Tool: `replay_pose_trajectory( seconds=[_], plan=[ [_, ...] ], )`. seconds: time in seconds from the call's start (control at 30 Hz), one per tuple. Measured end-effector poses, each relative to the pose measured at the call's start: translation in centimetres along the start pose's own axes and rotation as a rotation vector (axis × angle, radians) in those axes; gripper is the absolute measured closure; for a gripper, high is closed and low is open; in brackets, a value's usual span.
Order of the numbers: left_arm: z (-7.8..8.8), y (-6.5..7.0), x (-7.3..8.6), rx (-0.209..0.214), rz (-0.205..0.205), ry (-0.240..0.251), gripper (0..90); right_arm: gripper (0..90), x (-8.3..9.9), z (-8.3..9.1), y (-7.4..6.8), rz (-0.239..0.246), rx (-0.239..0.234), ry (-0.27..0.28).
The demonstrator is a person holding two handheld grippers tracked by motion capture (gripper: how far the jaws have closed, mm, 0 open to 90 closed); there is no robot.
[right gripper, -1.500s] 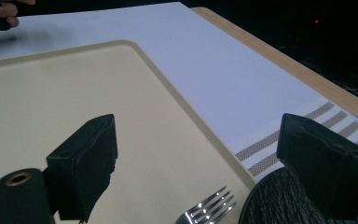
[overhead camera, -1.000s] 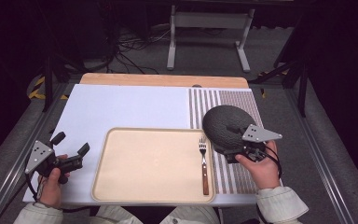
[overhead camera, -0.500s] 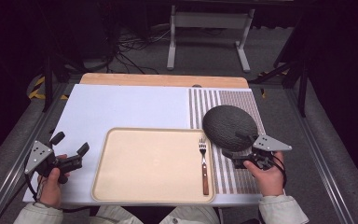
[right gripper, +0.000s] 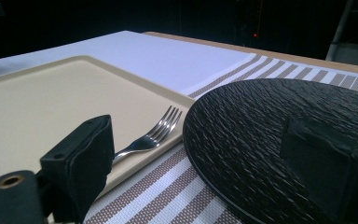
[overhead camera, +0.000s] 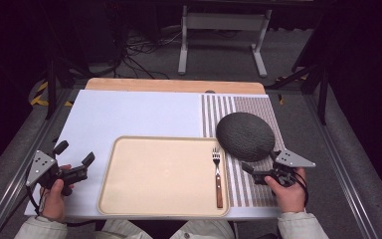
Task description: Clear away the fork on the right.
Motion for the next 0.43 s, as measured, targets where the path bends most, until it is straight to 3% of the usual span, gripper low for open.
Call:
replay_pose_trajectory(
  seconds=[0.43],
  plan=[
    [0.05,-0.23,0.06,0.004,0.025,0.001,0.5,10.9,0.24,0.12,0.3,-0.025,0.02,-0.011]
  ],
)
Point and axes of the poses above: each handheld gripper's, and its own axes: z roughly backward along the jaws, x roughly out of its underside, y roughly to its right, the point moved 6 cm from there along -z, roughly forward along the jaws, and after that the axes turned 12 degrees about z, right-handed, at the moved point
